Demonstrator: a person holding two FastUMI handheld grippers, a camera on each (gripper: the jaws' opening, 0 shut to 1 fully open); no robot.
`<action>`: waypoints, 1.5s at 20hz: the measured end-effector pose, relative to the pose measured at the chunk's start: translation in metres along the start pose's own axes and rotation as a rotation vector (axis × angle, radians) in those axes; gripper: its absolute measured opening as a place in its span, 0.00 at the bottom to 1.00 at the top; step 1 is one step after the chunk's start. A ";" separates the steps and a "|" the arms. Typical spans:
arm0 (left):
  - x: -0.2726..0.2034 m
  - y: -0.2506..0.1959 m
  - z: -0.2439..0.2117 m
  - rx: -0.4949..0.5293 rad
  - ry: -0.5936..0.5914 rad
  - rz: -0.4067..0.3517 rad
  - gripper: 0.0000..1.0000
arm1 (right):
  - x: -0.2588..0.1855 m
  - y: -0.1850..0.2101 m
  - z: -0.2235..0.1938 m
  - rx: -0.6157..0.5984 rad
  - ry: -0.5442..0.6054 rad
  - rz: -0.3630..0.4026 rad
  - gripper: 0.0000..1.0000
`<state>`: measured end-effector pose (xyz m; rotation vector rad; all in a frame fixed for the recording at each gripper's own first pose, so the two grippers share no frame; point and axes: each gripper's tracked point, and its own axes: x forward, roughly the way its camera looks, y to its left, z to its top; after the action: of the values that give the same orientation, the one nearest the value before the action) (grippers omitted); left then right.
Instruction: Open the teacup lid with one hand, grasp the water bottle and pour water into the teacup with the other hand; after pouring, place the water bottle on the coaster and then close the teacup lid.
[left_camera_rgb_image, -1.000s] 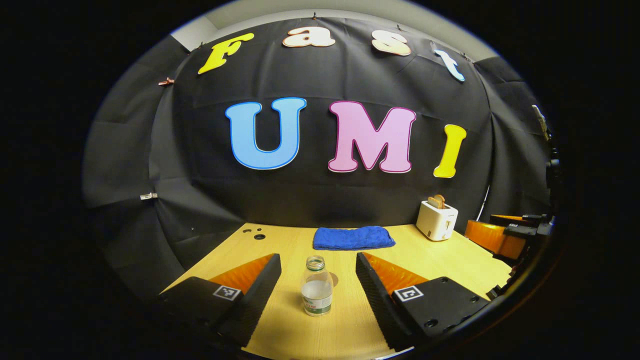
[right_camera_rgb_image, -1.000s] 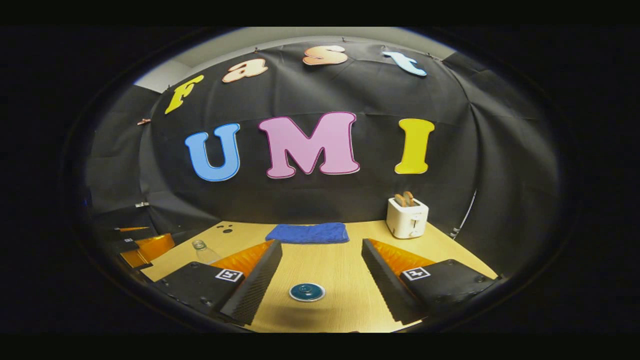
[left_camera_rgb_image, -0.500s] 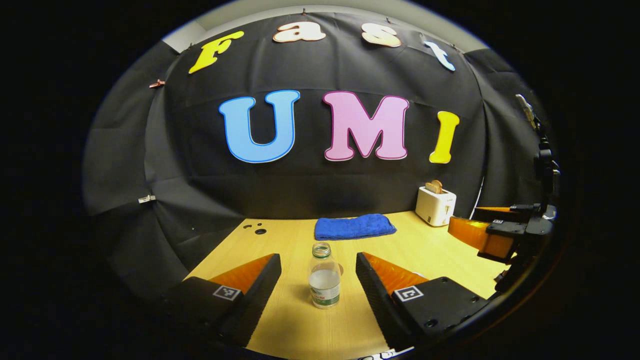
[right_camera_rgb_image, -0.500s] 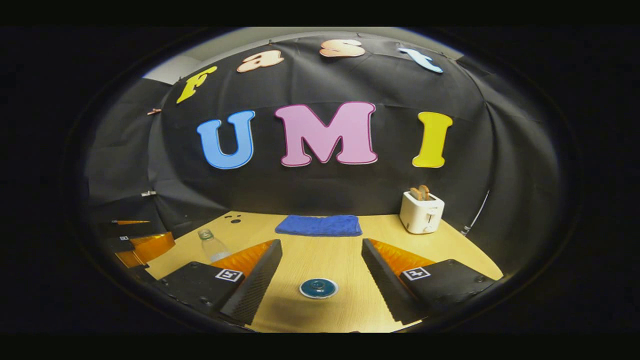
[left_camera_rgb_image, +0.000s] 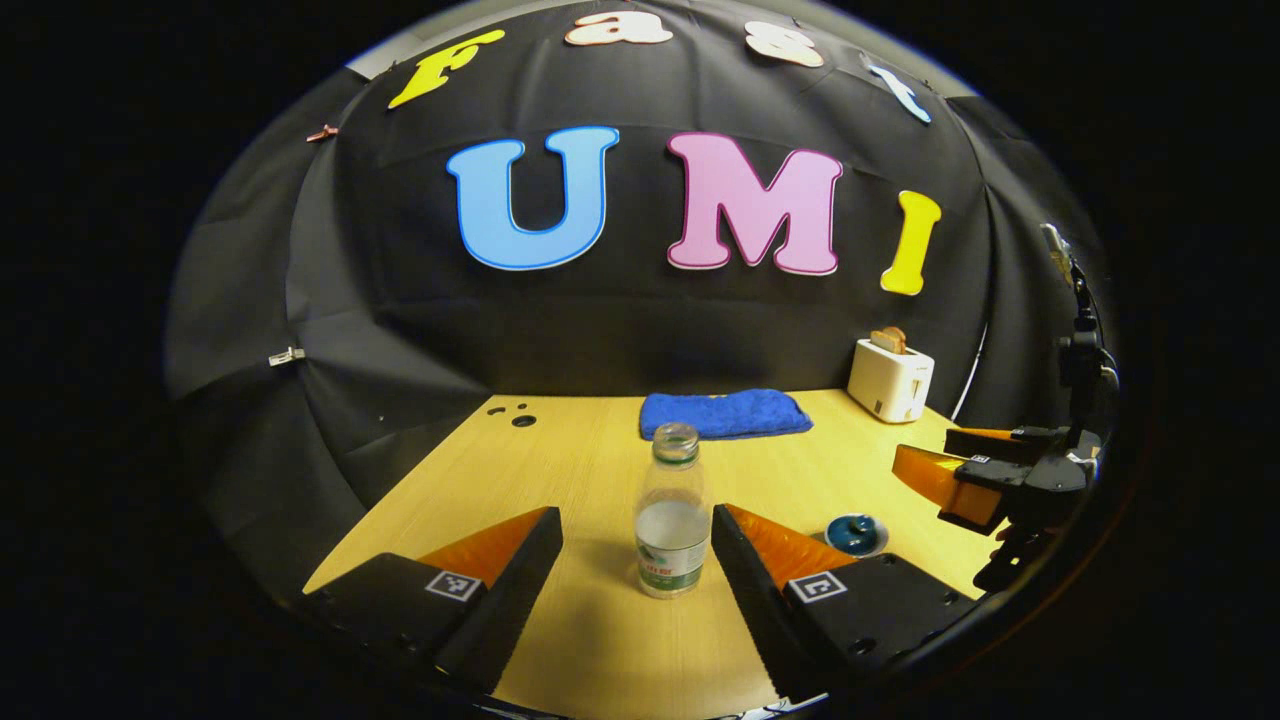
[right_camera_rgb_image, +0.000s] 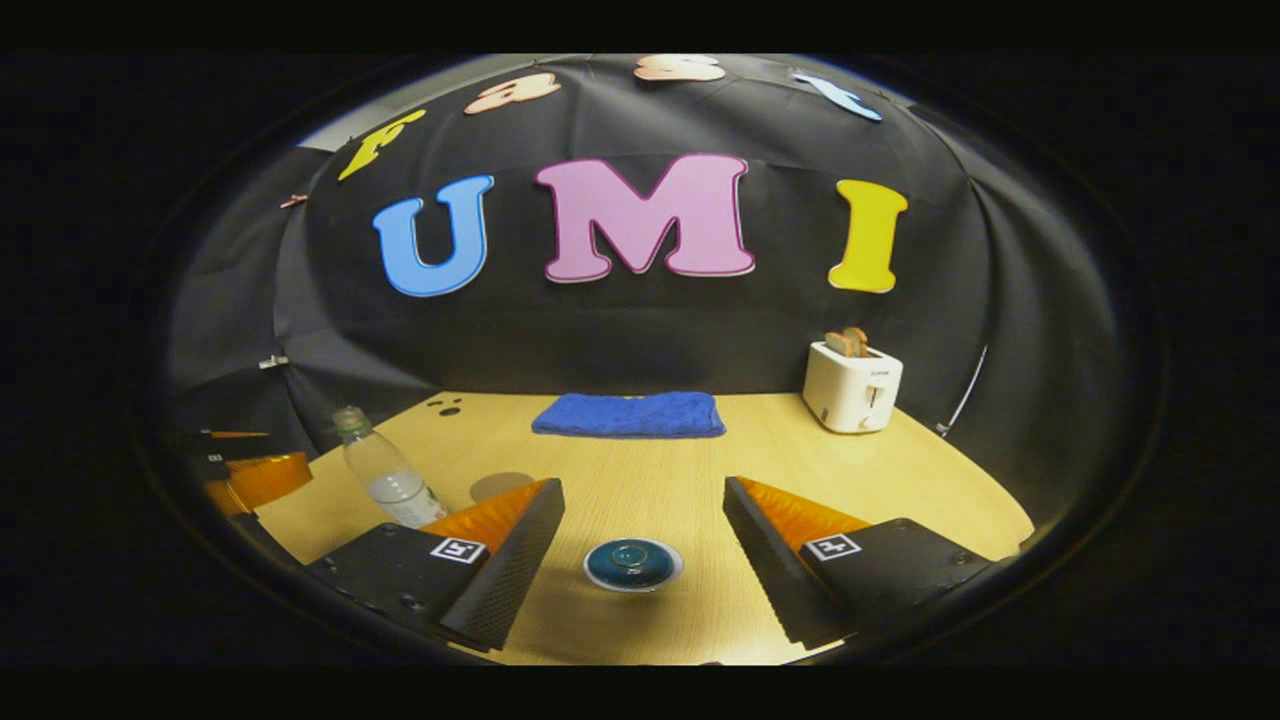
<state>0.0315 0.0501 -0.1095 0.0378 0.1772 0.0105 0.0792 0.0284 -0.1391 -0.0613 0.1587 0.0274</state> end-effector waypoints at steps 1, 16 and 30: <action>0.005 0.003 -0.008 -0.006 0.008 0.002 0.96 | 0.009 0.001 -0.012 -0.006 0.010 -0.004 1.00; 0.031 0.001 -0.093 -0.027 0.103 -0.034 0.95 | 0.049 0.013 -0.079 -0.054 0.025 -0.043 0.64; 0.037 -0.005 -0.095 0.031 0.065 -0.076 0.96 | 0.055 0.018 -0.076 -0.047 0.078 -0.007 0.30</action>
<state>0.0509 0.0488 -0.2092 0.0616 0.2437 -0.0670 0.1208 0.0424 -0.2238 -0.1102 0.2361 0.0218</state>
